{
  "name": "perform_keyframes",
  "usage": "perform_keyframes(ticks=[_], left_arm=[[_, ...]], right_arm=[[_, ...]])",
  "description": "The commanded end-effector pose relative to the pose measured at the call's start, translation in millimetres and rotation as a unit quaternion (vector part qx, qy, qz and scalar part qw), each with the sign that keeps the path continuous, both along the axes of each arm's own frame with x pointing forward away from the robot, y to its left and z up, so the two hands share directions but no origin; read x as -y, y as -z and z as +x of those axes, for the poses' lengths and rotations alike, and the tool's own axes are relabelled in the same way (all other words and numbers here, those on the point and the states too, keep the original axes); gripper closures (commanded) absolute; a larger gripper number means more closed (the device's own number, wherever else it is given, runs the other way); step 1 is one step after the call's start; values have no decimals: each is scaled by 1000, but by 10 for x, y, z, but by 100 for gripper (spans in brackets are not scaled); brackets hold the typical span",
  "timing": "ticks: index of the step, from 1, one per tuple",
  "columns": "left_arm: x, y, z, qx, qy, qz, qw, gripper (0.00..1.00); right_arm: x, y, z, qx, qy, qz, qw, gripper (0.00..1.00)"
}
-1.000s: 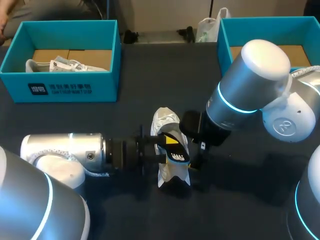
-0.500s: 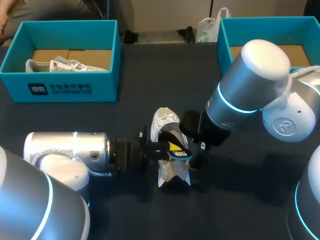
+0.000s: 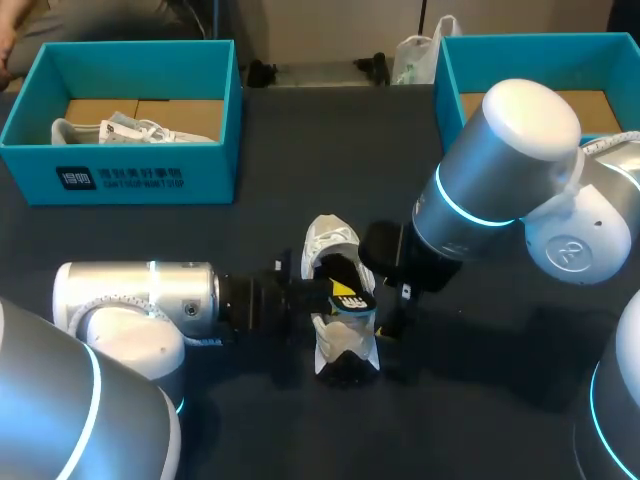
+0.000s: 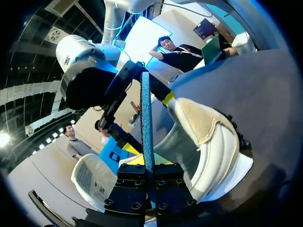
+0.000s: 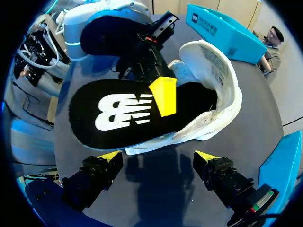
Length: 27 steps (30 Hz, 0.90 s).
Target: Take the shoe out of the shoebox, open the shoe tongue, remove and reinsert the insole, then place the shoe into the shoebox
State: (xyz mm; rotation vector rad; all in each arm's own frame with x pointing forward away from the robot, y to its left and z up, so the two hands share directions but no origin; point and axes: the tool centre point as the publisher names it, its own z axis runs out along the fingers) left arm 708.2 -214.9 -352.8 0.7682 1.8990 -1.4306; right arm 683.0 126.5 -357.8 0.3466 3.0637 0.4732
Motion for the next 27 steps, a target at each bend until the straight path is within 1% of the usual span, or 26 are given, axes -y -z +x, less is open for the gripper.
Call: perform_keyframes(ticks=[1, 2, 3, 4, 6, 7, 8, 10, 15, 16, 17, 18, 19, 23, 27], left_arm=[[44, 19, 4, 2, -9, 3, 1000, 100], [32, -2, -6, -2, -10, 1, 1000, 100], [24, -24, -25, -2, -10, 0, 1000, 95], [16, -50, -46, -3, -9, -4, 1000, 76], [6, -109, -86, -3, -7, -11, 1000, 64], [2, -143, -105, -4, -6, -13, 1000, 60], [1, -173, -120, -3, -6, -17, 1000, 60], [0, -237, -155, -2, -6, -20, 1000, 61], [19, -340, -262, 1, 7, -24, 1000, 72], [27, -348, -280, 1, 10, -24, 1000, 78], [38, -350, -292, 5, 11, -22, 1000, 87], [48, -348, -300, 6, 12, -22, 1000, 98], [61, -342, -304, 7, 14, -21, 1000, 100], [87, -275, -284, 16, 17, -16, 1000, 100], [99, -156, -179, 23, 25, -17, 999, 100]], right_arm=[[-6, 8, -16, 2, 1, -1, 1000, 0], [-6, 8, -16, 2, 1, -1, 1000, 0], [-6, 8, -16, 2, 1, -1, 1000, 0], [-6, 8, -16, 2, 1, -1, 1000, 0], [-6, 8, -16, 2, 1, -1, 1000, 0], [-6, 8, -16, 2, 1, -1, 1000, 0], [-6, 8, -16, 2, 1, -1, 1000, 0], [-6, 8, -16, 2, 1, -1, 1000, 0], [-6, 8, -16, 2, 1, -1, 1000, 0], [-6, 8, -16, 2, 1, -1, 1000, 0], [-6, 8, -16, 2, 1, -1, 1000, 0], [-6, 8, -16, 2, 1, -1, 1000, 0], [-6, 8, -16, 2, 1, -1, 1000, 0], [-6, 8, -16, 2, 1, -1, 1000, 0], [-6, 8, -16, 2, 1, -1, 1000, 0]])
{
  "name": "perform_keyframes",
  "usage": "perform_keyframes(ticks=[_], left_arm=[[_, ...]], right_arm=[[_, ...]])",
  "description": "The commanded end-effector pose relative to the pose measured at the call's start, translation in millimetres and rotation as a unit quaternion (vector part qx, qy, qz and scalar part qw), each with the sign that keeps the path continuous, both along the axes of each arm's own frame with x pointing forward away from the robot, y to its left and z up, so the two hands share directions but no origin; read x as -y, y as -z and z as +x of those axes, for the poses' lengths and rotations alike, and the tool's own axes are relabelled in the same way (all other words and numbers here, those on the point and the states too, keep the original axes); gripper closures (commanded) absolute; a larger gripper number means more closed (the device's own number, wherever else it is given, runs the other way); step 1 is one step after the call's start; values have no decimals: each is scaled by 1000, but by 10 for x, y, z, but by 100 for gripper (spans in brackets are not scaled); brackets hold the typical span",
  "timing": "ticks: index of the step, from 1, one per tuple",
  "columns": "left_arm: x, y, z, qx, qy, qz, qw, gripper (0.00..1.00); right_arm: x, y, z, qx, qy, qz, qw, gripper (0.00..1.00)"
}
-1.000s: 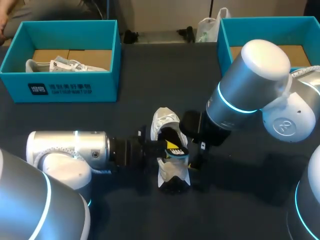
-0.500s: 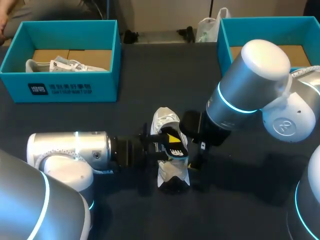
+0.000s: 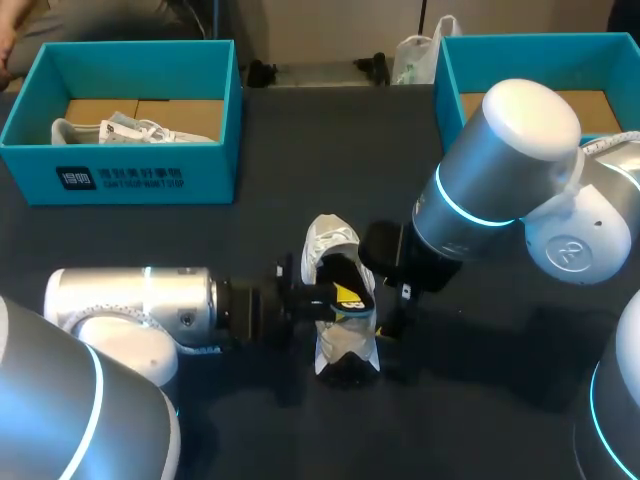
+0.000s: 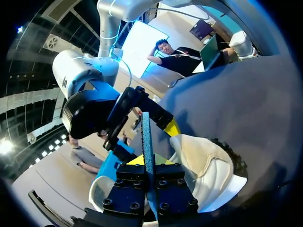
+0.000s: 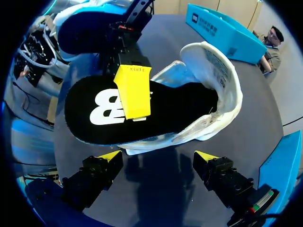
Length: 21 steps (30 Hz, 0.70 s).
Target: Take the shoe out of the shoebox, open the shoe tongue, remove and reinsert the insole, then place the shoe into the shoebox
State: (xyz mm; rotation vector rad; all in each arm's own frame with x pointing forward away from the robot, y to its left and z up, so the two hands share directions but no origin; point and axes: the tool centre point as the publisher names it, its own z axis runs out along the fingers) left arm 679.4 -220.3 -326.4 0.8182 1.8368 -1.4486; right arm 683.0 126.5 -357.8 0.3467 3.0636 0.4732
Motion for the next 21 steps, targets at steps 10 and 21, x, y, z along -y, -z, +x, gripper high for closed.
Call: perform_keyframes(ticks=[10, 21], left_arm=[[73, 298, 290, 9, 3, 15, 1000, 100], [-69, 27, 59, -8, -1, -2, 1000, 61]], right_arm=[[-7, 8, -16, 2, 1, -1, 1000, 0], [-7, 8, -16, 2, 1, -1, 1000, 0]])
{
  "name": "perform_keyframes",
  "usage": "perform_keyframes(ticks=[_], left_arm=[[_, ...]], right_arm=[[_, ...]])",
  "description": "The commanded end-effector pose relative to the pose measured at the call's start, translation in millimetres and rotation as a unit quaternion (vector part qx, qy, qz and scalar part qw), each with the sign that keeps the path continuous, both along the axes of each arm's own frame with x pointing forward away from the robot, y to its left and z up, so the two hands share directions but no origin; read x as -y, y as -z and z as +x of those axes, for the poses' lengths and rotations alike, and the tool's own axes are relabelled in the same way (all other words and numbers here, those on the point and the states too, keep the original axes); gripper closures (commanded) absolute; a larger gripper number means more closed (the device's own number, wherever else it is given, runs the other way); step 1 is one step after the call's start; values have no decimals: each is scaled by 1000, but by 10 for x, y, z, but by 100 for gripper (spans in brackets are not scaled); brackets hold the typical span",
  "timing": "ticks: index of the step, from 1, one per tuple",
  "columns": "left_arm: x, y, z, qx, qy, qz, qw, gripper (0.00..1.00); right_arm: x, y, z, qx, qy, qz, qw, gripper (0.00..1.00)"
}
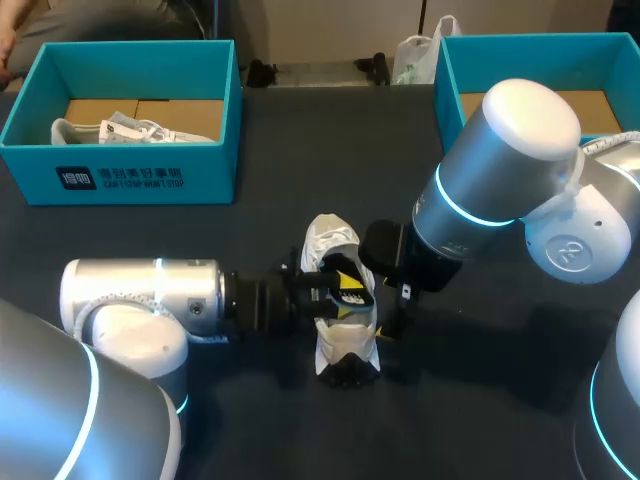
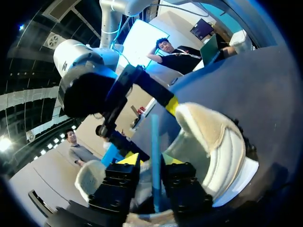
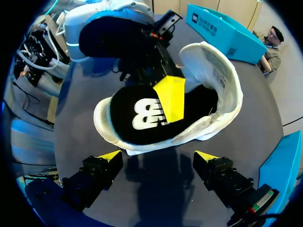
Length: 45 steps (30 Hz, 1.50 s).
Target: Take the shoe out of the shoebox, open the shoe tongue, remove and reinsert the insole, then place the shoe into the shoebox
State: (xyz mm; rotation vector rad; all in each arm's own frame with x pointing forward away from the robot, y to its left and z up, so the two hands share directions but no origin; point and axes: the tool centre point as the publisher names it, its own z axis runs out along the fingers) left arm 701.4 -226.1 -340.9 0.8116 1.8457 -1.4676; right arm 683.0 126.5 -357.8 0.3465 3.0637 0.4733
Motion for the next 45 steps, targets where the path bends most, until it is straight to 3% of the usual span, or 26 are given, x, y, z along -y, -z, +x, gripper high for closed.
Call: perform_keyframes(ticks=[1, 5, 6, 7, 8, 21, 27, 28, 29, 35, 39, 45], left_arm=[[-129, -145, -185, 1, -4, -1, 1000, 65], [-122, -216, -271, 1, -4, 0, 1000, 71], [-117, -225, -283, 1, -3, 0, 1000, 78], [-113, -227, -288, 1, -2, 0, 1000, 97], [-107, -226, -289, 2, 0, 0, 1000, 100], [-7, 128, -55, 14, 2, 36, 999, 100], [-16, 123, -12, 10, -6, 43, 999, 100], [-32, 90, -36, 11, -5, 40, 999, 96], [-45, 60, -60, 11, -4, 36, 999, 85], [-105, -81, -148, 13, -11, 32, 999, 53], [-157, -203, -193, 9, -14, 27, 1000, 58], [-156, -216, -223, -14, -11, 33, 999, 71]], right_arm=[[-6, 8, -15, 2, 1, -1, 1000, 0], [-6, 8, -15, 2, 1, -1, 1000, 0], [-6, 8, -15, 2, 1, -1, 1000, 0], [-6, 8, -15, 2, 1, -1, 1000, 0], [-6, 8, -15, 2, 1, -1, 1000, 0], [-6, 8, -15, 2, 1, -1, 1000, 0], [-6, 8, -15, 2, 1, -1, 1000, 0], [-6, 8, -15, 2, 1, -1, 1000, 0], [-6, 8, -15, 2, 1, -1, 1000, 0], [-6, 8, -15, 2, 1, -1, 1000, 0], [-6, 8, -15, 2, 1, -1, 1000, 0], [-6, 8, -15, 2, 1, -1, 1000, 0]])
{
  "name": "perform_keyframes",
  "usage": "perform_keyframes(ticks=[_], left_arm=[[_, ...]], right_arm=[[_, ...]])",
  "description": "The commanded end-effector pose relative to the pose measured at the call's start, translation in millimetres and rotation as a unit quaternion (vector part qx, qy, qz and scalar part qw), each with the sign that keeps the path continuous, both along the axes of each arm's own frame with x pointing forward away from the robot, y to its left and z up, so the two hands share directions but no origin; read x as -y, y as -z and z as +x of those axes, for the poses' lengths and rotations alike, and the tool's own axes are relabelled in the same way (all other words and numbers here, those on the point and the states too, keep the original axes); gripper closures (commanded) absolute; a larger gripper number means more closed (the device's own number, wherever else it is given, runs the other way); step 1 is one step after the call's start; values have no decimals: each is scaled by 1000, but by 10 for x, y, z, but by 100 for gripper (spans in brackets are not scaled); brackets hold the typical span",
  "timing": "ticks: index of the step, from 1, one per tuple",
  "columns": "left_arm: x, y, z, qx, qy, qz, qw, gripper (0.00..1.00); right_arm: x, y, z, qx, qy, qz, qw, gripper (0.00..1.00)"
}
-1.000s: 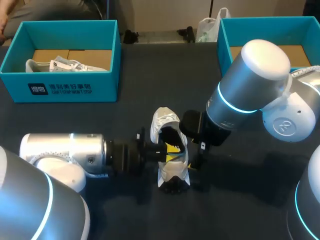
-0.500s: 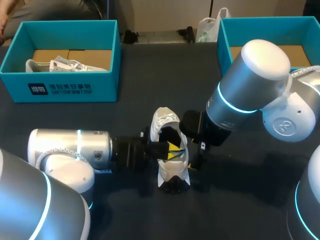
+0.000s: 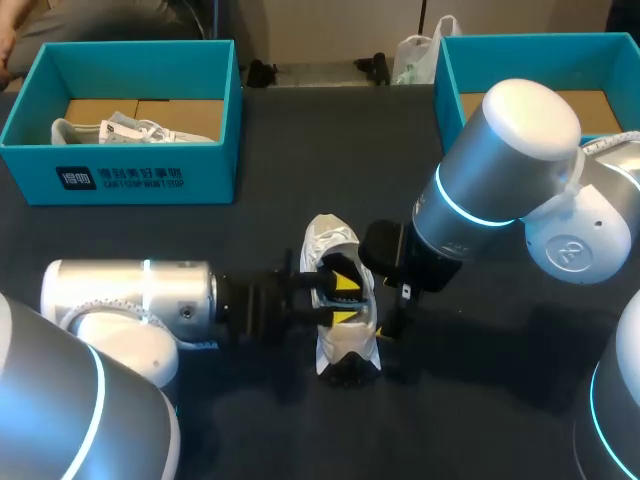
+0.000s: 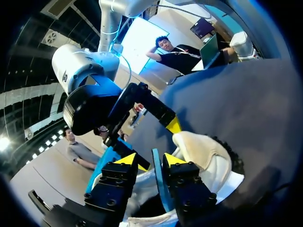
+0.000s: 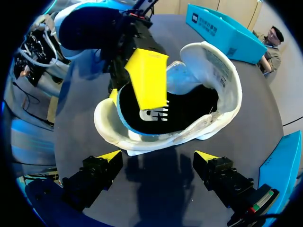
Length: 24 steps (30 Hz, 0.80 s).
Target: Take the shoe out of the shoebox, open the shoe tongue, remove and reinsert the insole, then place the shoe into the shoebox
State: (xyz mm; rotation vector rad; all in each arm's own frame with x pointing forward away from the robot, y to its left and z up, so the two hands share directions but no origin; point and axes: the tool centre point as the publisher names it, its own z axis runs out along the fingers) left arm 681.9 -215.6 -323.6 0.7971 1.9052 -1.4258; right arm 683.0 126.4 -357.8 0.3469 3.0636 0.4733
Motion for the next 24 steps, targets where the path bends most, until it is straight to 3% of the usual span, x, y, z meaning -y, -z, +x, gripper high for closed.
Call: perform_keyframes(ticks=[1, 2, 7, 15, 21, 23, 24], left_arm=[[-42, -32, -11, -12, 1, 10, 1000, 83], [-34, -17, 3, -18, 2, 10, 1000, 100], [-9, 112, 4, -22, 20, 15, 999, 100], [-8, 331, 162, -18, 19, 25, 999, 100], [-54, 256, 149, -22, 19, 25, 999, 100], [-69, 223, 105, -24, 21, 27, 999, 68], [-75, 206, 84, -23, 21, 28, 999, 69]], right_arm=[[-7, 8, -15, 2, 1, -1, 1000, 0], [-7, 8, -15, 2, 1, -1, 1000, 0], [-7, 8, -15, 2, 1, -1, 1000, 0], [-7, 8, -15, 2, 1, -1, 1000, 0], [-7, 8, -15, 2, 1, -1, 1000, 0], [-7, 8, -15, 2, 1, -1, 1000, 0], [-7, 8, -15, 2, 1, -1, 1000, 0]])
